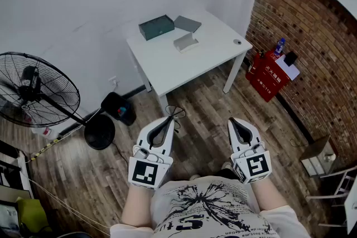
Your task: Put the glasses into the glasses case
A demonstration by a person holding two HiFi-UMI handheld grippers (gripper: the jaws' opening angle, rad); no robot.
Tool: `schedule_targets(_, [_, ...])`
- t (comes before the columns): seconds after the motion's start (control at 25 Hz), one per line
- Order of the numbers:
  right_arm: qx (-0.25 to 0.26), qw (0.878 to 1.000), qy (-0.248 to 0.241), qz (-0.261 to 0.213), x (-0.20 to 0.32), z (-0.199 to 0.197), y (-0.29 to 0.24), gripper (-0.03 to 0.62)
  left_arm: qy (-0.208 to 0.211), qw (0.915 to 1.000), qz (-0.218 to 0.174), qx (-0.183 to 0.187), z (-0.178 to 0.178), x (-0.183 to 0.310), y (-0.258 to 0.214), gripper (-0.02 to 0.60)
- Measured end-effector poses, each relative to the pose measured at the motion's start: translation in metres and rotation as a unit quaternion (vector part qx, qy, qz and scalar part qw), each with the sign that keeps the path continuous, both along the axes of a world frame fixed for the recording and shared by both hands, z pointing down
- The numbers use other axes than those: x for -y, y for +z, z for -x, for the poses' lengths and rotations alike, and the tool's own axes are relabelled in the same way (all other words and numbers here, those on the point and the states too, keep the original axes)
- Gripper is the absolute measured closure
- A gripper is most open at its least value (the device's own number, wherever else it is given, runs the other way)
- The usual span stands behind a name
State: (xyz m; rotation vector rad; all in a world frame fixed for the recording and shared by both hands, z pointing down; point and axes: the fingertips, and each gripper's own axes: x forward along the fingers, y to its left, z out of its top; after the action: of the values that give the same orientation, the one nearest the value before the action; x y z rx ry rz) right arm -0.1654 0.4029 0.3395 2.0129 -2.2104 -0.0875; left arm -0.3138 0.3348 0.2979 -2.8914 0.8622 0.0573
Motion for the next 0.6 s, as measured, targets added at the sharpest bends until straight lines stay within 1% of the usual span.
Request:
schedule_targets(0.2, [-0.003,1.000,-0.005,0.000,0.006,0.004,0.000,0.580,-0.003,1.0000,0.000,-0.003,0.003,0.006,-0.001,0.565])
schedule_targets(0.32, [0.009,1.000,-0.006,0.006,0.009,0.005,0.005,0.580,-0.005,1.0000,0.001,-0.006,0.004,0.008,0.002,0.566])
schedule_targets(0.6, [0.022,1.000,0.009,0.016,0.029,-0.006,0.013,0.579,-0.013,0.9998,0.017,-0.005,0.003,0.028,0.011,0.565])
